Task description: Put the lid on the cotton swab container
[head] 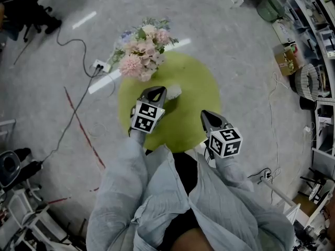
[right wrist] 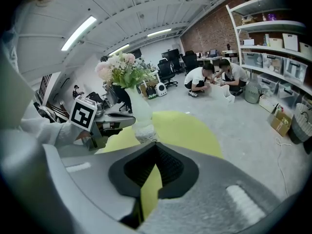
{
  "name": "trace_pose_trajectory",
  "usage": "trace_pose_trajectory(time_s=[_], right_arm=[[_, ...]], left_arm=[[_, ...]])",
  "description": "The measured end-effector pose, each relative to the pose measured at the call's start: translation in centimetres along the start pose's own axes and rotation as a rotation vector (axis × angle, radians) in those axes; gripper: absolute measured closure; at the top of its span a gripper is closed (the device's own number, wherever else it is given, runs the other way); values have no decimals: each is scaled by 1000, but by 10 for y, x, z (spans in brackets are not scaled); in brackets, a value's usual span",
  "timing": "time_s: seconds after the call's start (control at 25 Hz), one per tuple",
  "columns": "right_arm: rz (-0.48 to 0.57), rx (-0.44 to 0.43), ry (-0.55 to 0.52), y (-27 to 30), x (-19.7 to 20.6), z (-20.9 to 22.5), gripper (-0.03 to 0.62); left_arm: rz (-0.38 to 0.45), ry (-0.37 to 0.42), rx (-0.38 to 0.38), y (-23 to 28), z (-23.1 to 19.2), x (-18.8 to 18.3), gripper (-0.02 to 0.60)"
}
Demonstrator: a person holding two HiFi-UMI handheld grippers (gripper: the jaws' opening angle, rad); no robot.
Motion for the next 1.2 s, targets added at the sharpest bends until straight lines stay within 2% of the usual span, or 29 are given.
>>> trace_pose_trajectory(time_s=[0.68,1.2], right_arm=[[0,17,16,-9,15,-2,591],[9,24,22,-10,15,-1,591]], left_arm=[[-6,-1,51,0,25,9,563],[-34,-16,67,5,28,17,563]])
Point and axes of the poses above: the fingertips, and each gripper's own axes: y forward along the fingers, z to its right, x out of its underside, the point moved 2 cm from there along -y, backward along the fingers, and after that the axes turned 3 degrees about y, right-handed, at the moved point
